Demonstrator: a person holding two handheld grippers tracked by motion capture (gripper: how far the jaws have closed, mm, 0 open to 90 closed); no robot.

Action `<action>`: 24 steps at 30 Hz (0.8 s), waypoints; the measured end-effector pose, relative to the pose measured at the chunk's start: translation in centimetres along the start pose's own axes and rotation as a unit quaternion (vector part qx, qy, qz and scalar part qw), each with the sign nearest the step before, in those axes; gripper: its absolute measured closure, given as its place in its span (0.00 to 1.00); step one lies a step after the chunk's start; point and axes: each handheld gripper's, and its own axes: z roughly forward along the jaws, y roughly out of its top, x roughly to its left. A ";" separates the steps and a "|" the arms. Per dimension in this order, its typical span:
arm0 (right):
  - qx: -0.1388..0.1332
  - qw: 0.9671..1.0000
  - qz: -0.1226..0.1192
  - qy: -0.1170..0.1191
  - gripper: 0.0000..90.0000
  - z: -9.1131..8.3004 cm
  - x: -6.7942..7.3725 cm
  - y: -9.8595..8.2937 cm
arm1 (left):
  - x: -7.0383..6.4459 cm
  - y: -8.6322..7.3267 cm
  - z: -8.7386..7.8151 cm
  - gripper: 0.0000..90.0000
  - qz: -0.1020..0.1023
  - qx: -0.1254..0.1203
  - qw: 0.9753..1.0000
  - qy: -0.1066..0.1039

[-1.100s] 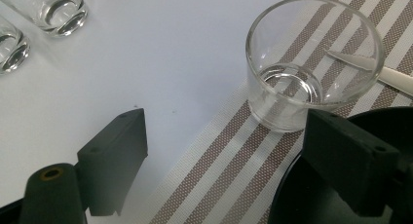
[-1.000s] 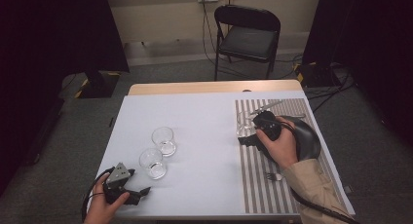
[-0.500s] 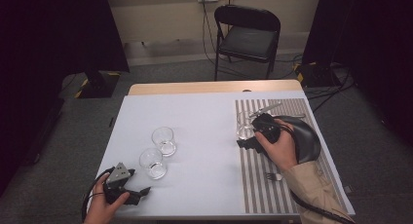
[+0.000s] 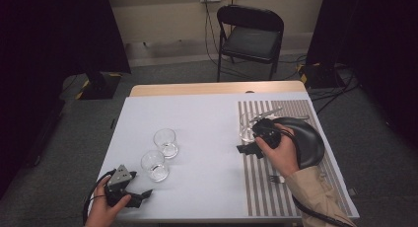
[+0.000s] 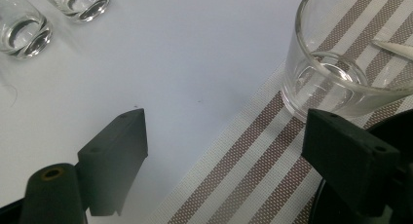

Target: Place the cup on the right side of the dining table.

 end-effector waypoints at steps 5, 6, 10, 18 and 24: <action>0.000 1.000 0.001 0.004 0.18 0.1 0.1 -0.2 | 0.0 0.0 0.0 0.08 -0.001 -0.001 1.000 0.000; -0.001 1.000 -0.001 0.004 0.18 0.1 0.2 -0.2 | 0.0 0.0 0.0 0.08 0.000 0.000 1.000 0.000; 0.000 1.000 0.001 0.008 0.18 0.2 0.4 -0.3 | 0.0 0.0 0.0 0.08 0.000 0.000 1.000 0.000; 0.001 1.000 -0.001 0.014 0.18 0.6 0.8 -0.7 | 0.0 0.0 0.0 0.08 -0.001 -0.001 1.000 0.000; 0.002 1.000 -0.001 0.019 0.18 0.9 1.0 -1.0 | 0.0 0.0 0.0 0.08 -0.001 -0.001 1.000 0.000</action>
